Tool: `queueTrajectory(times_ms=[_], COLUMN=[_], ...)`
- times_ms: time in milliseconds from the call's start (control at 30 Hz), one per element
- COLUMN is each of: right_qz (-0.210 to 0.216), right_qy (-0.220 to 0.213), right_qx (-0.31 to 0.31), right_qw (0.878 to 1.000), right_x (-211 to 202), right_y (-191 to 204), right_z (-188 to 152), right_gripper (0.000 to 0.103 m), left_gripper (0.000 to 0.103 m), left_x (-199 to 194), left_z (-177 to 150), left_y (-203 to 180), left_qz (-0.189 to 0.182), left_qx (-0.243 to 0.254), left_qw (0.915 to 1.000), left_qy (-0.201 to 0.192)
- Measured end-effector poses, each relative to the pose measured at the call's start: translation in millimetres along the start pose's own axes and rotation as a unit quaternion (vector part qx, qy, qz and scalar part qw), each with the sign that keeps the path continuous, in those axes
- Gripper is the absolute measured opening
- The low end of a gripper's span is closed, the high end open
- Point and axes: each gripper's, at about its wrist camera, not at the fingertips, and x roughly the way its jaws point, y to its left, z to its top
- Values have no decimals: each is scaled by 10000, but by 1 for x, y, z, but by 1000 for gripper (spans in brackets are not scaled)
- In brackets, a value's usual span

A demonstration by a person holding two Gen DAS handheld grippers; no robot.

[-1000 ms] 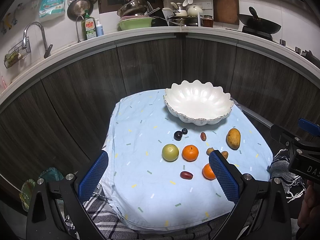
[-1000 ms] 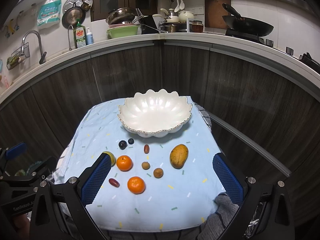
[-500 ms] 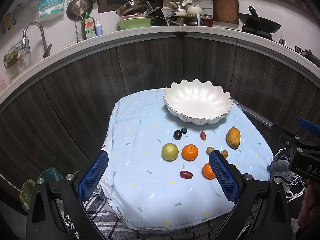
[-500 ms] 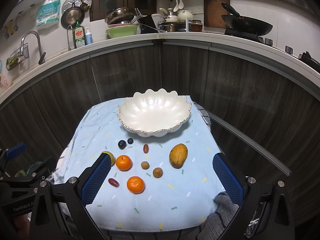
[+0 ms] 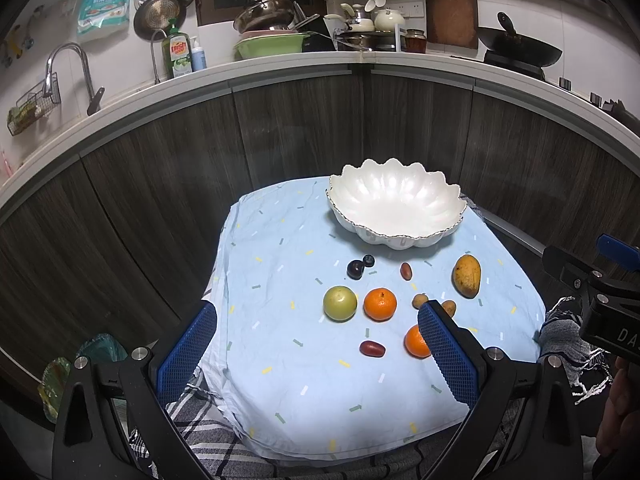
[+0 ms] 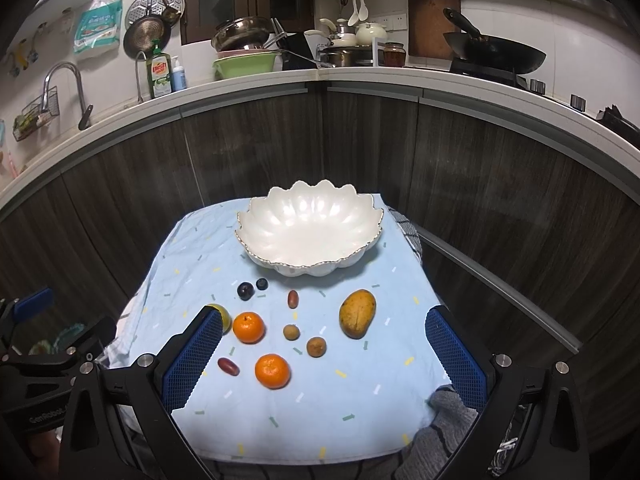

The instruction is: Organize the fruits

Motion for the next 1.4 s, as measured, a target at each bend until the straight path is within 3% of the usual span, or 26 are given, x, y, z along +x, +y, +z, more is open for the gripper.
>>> queueTrajectory(times_ms=[1400], right_qz=[-22], right_qy=[68], right_qx=[11], right_qw=[10000], right_x=[5], right_y=[0], right_z=[3], right_gripper=[103], left_gripper=[102], left_x=[7], left_z=[-2], left_y=[1], left_qz=[21], left_qx=[47], left_qw=[10000], left_qy=[38])
